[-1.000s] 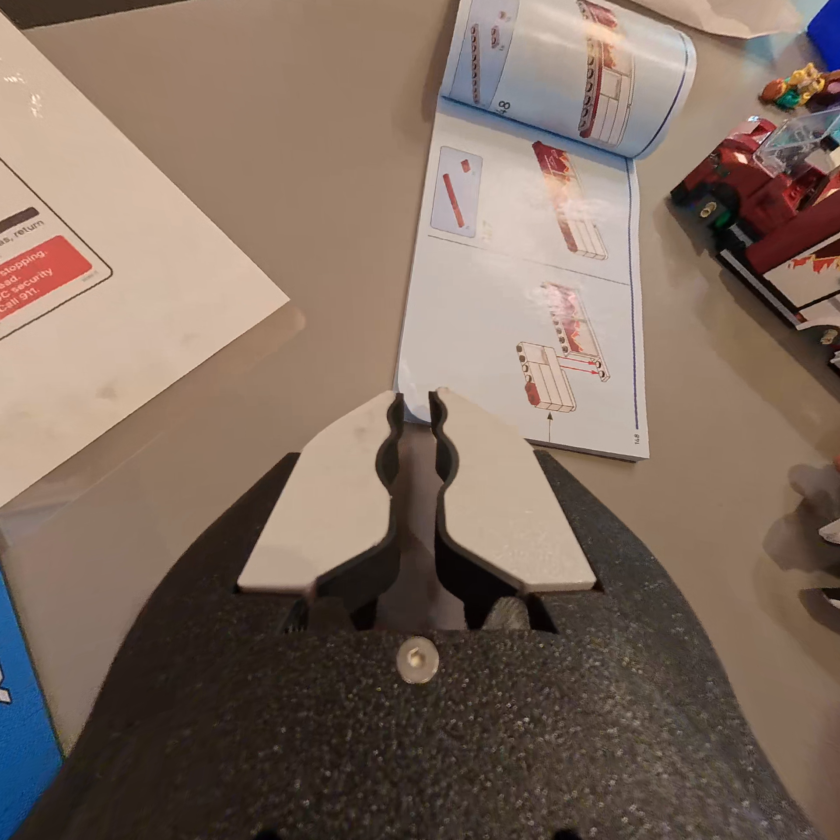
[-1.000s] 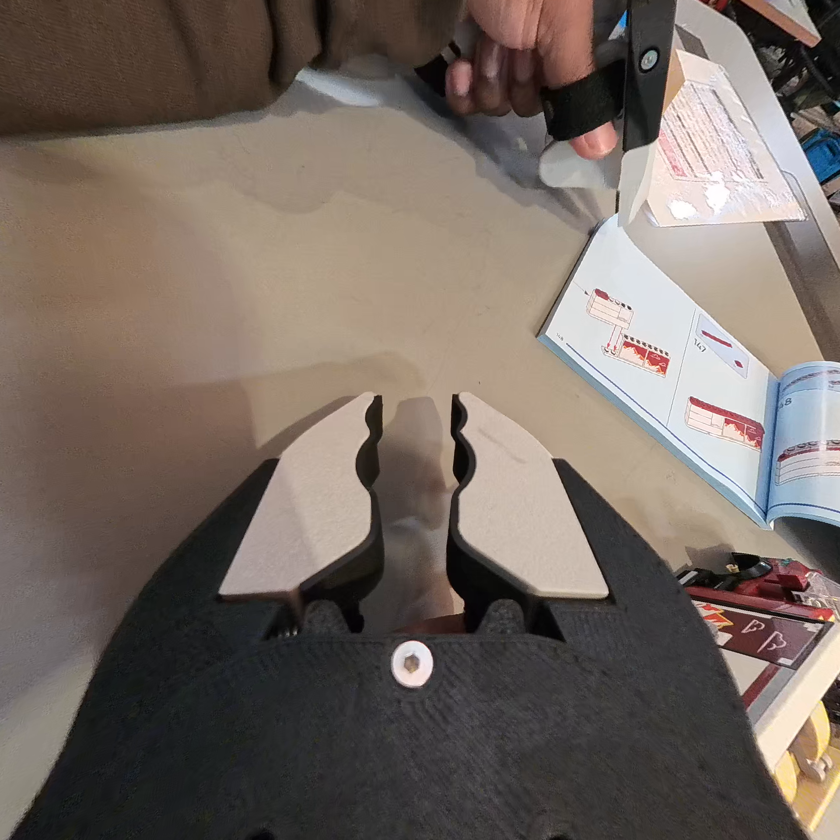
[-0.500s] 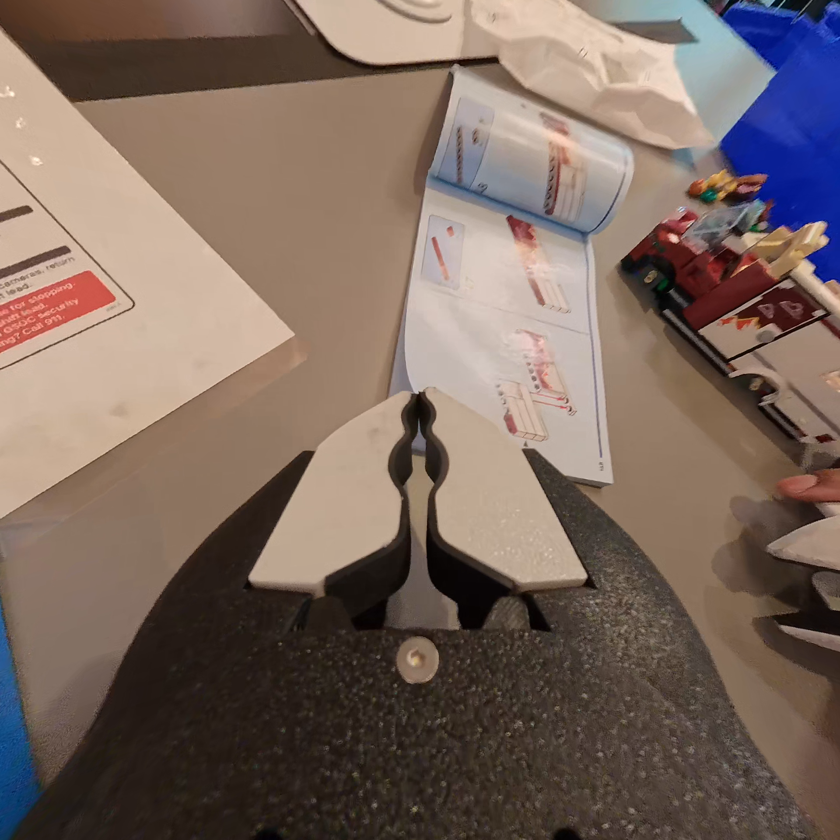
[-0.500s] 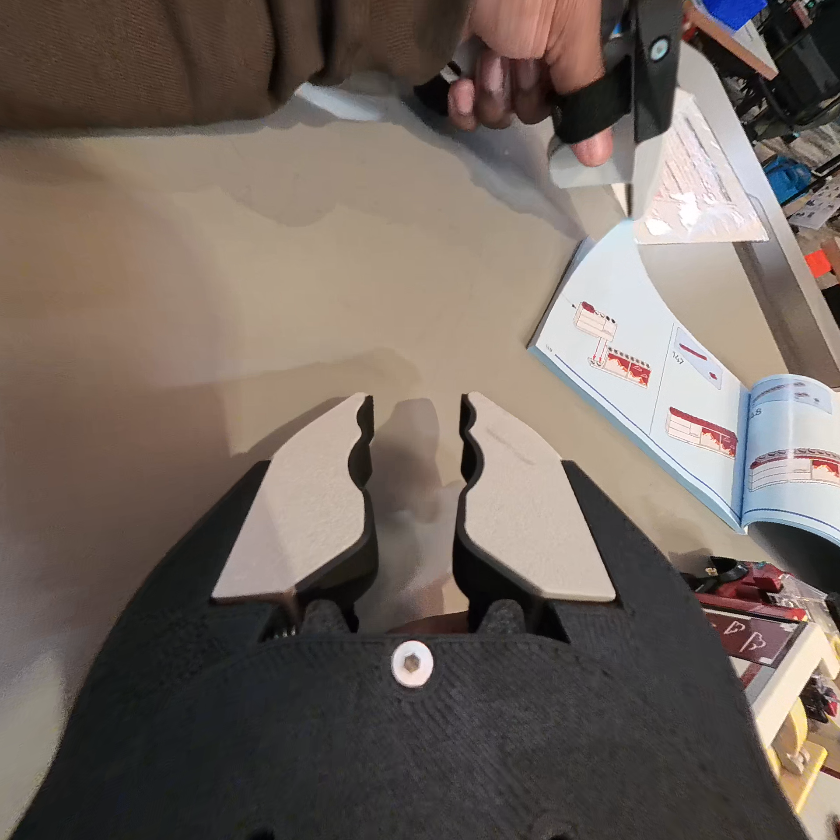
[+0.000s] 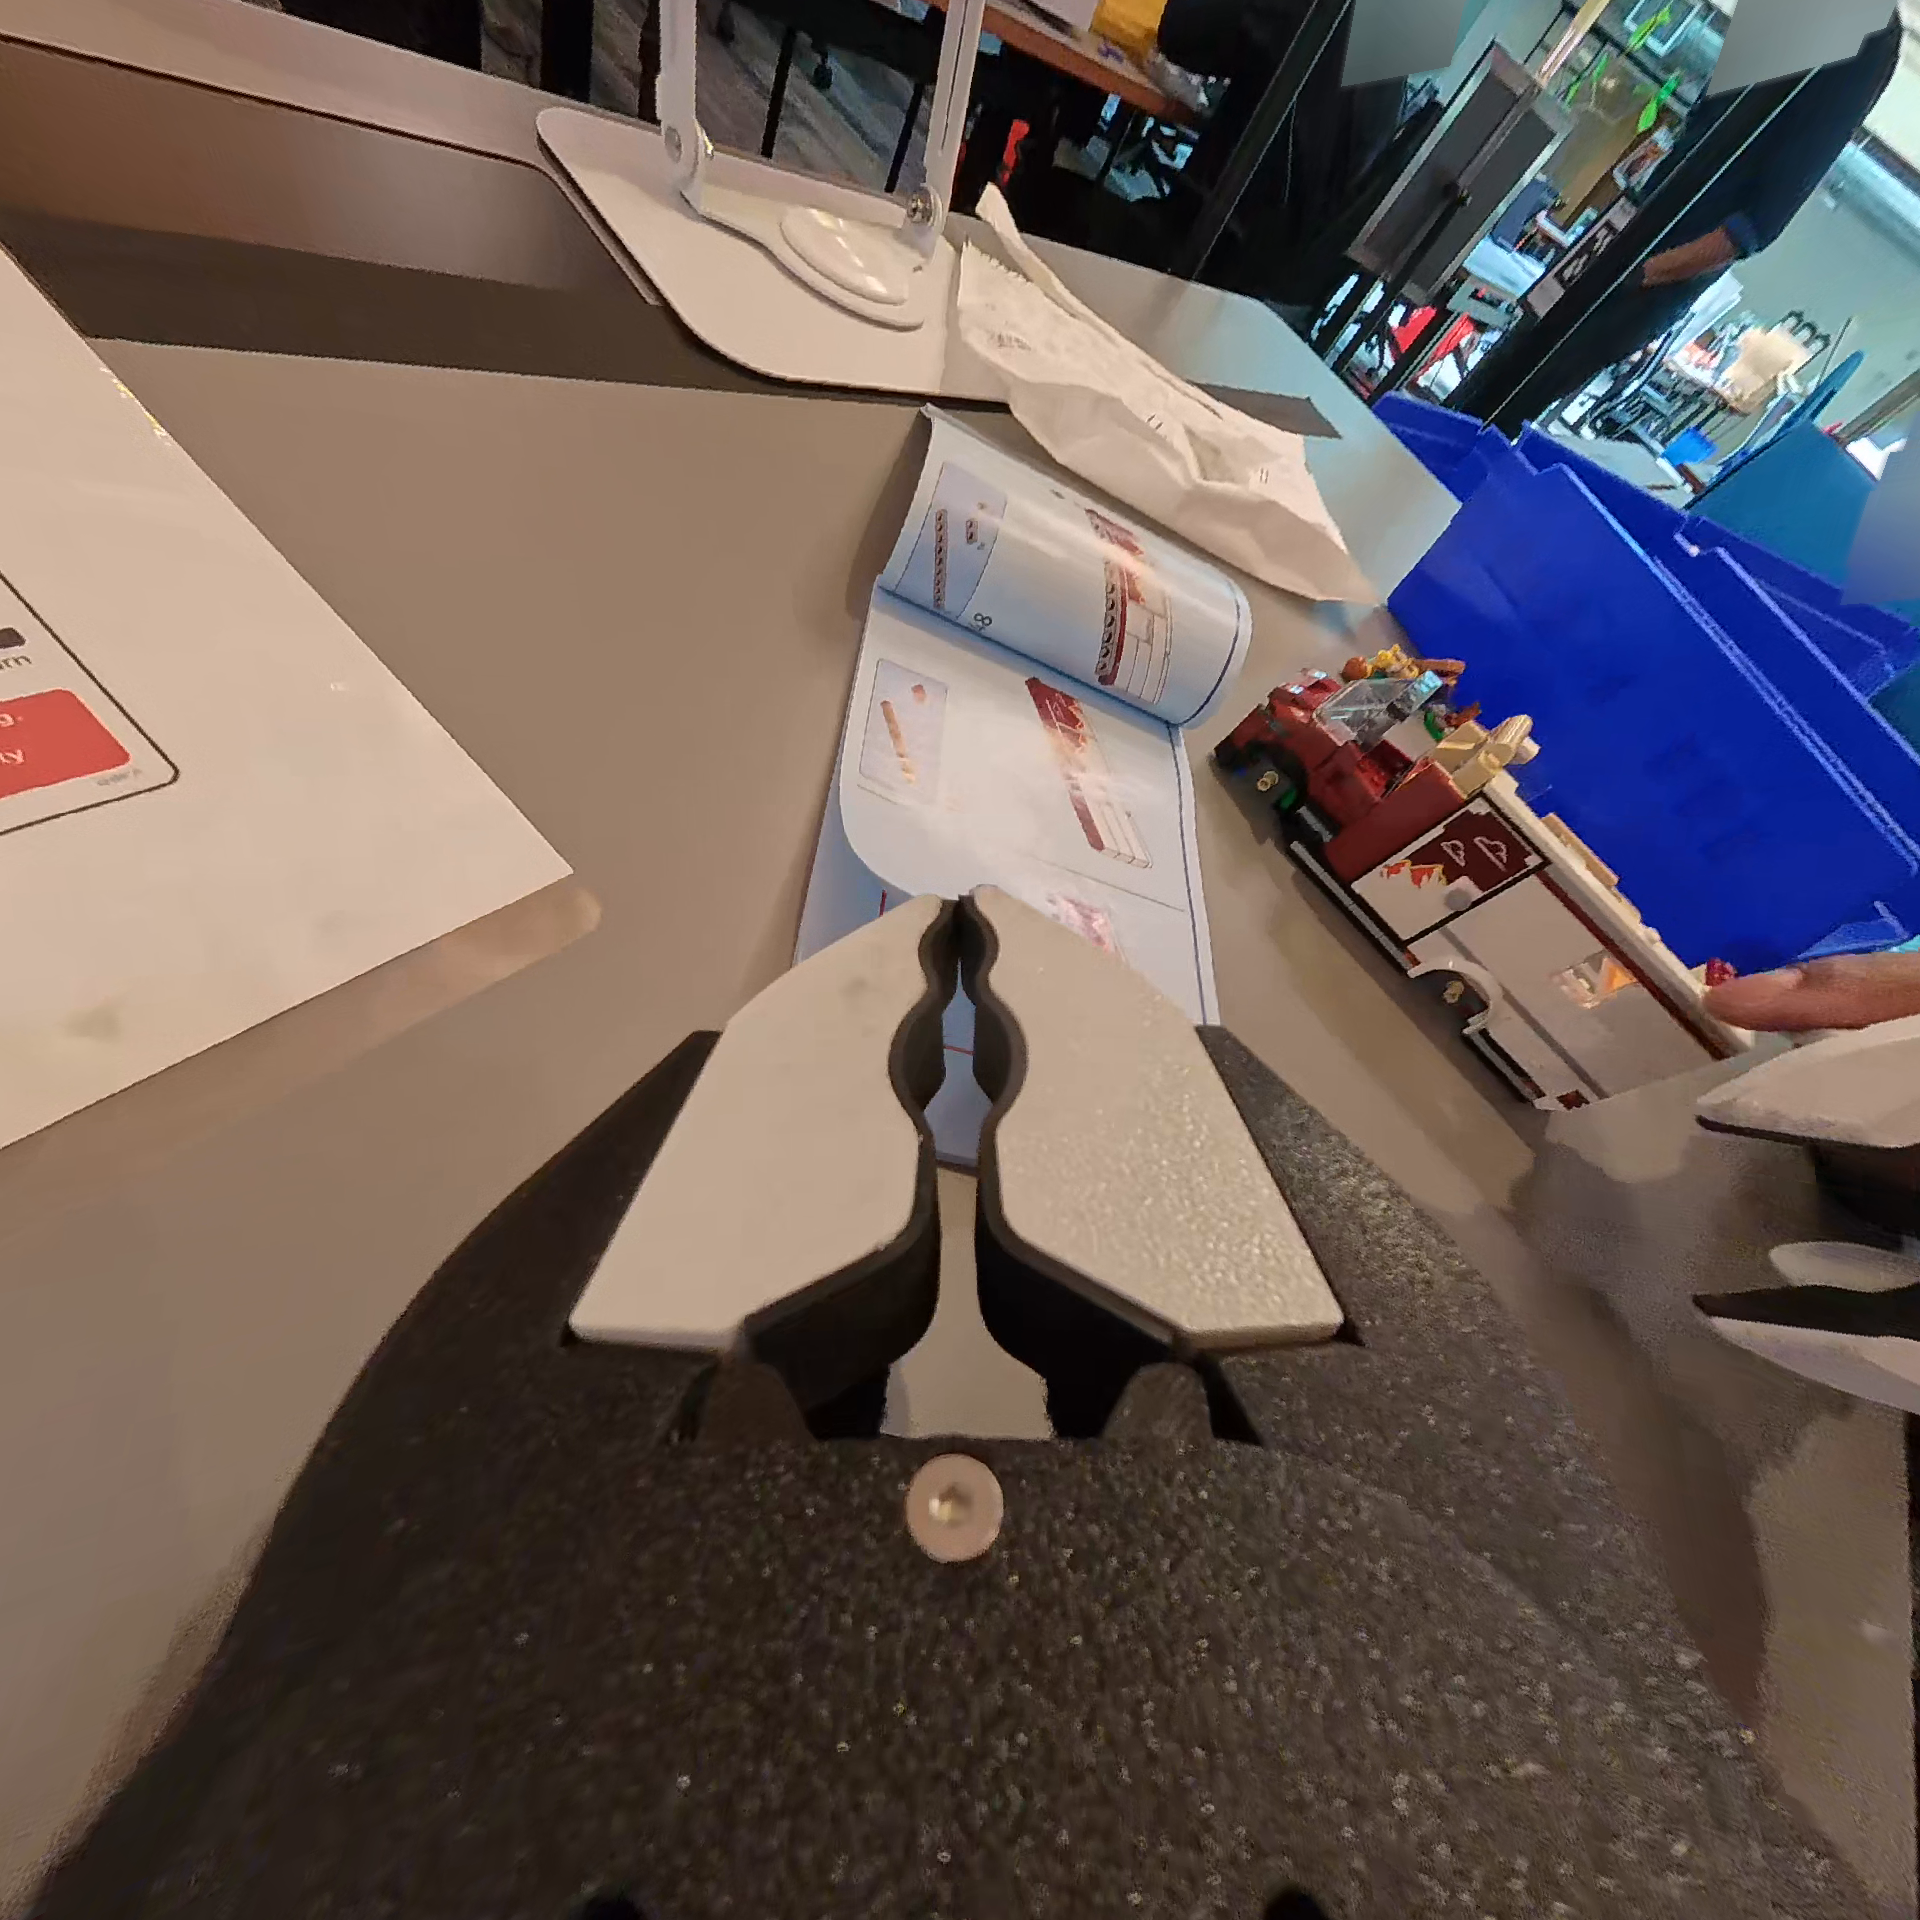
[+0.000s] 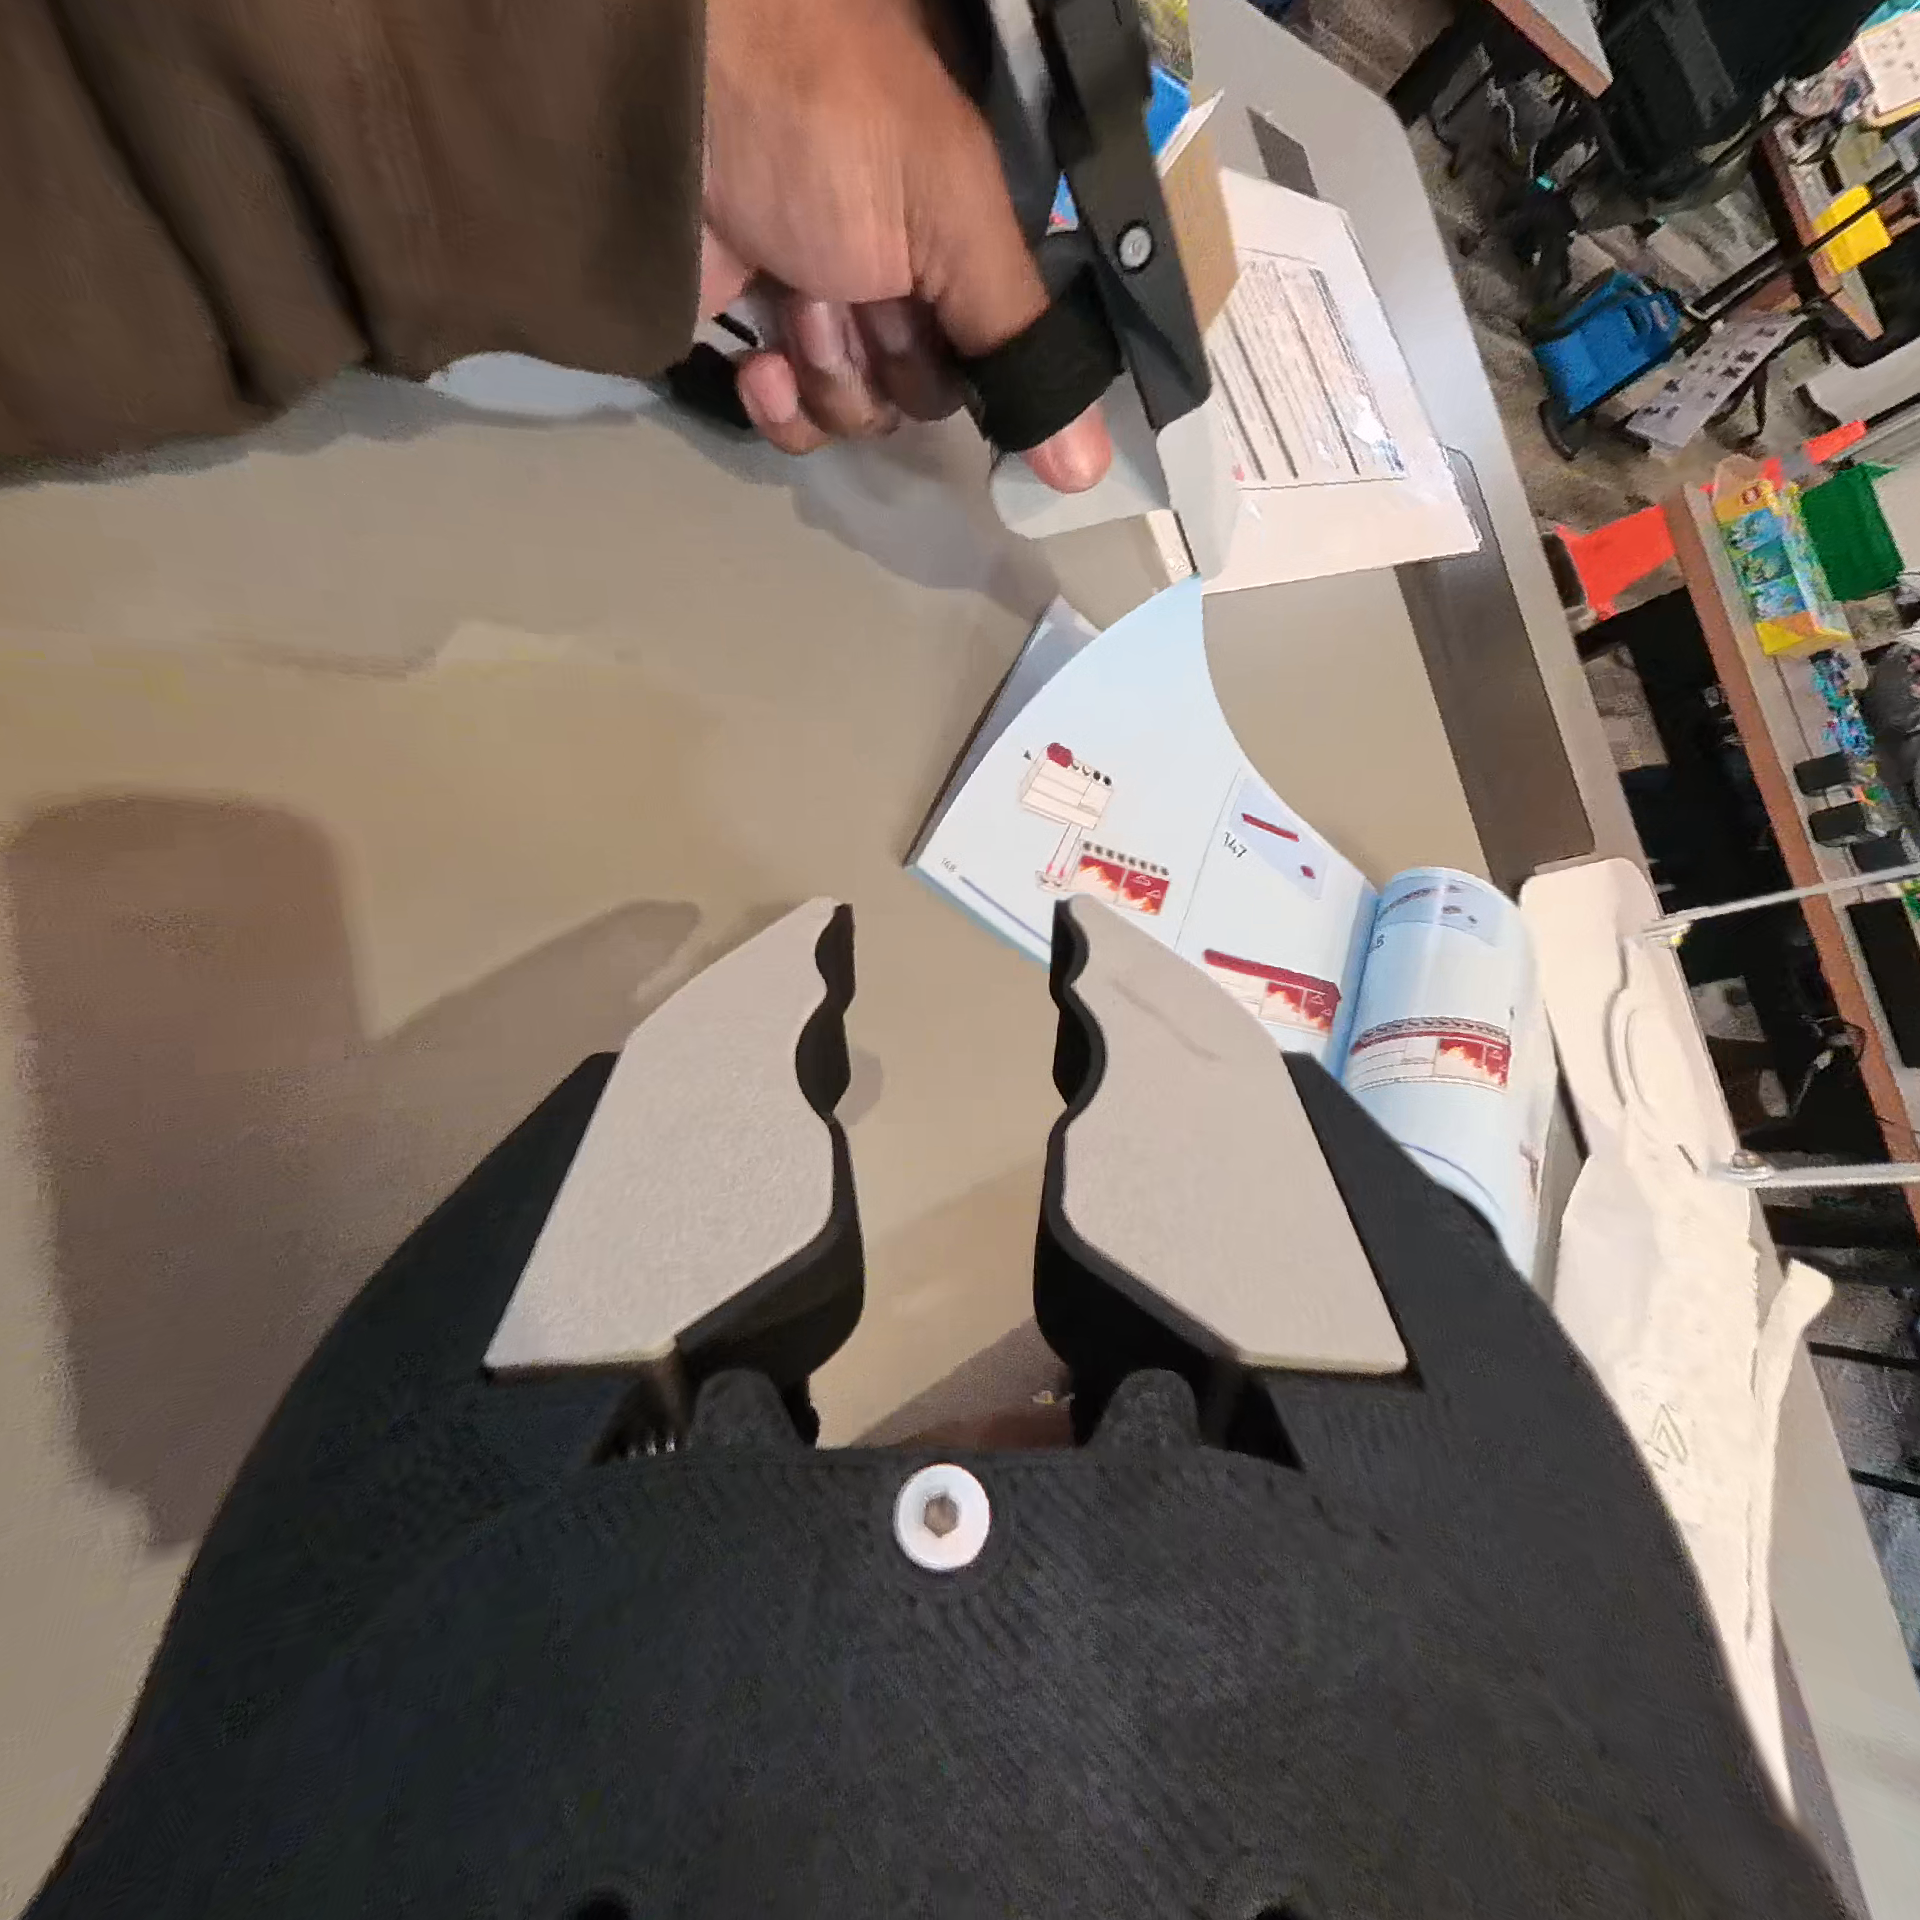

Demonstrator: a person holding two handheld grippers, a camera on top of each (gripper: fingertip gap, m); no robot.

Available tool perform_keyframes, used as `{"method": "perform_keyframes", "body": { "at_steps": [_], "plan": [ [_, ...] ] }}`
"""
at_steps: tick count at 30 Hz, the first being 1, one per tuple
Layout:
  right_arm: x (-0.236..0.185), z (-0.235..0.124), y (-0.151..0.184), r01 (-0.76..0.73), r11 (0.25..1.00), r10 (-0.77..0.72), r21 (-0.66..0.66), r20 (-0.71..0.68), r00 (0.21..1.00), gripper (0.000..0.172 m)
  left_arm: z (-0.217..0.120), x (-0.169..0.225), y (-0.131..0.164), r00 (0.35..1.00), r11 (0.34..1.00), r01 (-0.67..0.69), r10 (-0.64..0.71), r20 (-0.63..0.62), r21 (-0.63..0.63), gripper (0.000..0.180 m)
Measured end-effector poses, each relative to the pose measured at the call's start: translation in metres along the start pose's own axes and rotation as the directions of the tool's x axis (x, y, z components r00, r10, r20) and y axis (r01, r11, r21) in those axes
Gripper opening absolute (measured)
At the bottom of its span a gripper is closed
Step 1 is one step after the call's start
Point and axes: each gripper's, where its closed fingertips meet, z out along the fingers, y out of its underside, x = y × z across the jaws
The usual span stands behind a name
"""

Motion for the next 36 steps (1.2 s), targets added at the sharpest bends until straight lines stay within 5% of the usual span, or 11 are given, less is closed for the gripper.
{"method": "perform_keyframes", "body": {
  "at_steps": [4, 15, 25, 36],
  "plan": [
    [0.017, 0.006, -0.007, 0.013, 0.999, -0.012, -0.051, 0.026, 1.000, 0.036, -0.002, 0.004, -0.007, 0.999, 0.998, 0.041, -0.040, -0.035, 0.049, 0.000],
    [0.068, 0.076, -0.004, -0.323, 0.940, 0.341, -0.113, 0.245, 0.907, 0.055, -0.004, 0.008, -0.016, 0.994, 0.989, 0.085, -0.075, -0.083, 0.121, 0.000],
    [0.052, 0.083, 0.038, -0.037, 0.977, 0.103, -0.211, 0.312, 0.944, 0.070, 0.007, -0.011, 0.009, 0.993, 0.996, -0.072, 0.077, 0.086, -0.060, 0.008],
    [0.087, 0.061, 0.107, -0.023, 0.900, 0.097, -0.435, 0.148, 0.984, 0.073, 0.004, -0.017, 0.011, 0.993, 0.996, -0.037, 0.046, 0.113, -0.080, 0.017]
  ]
}}
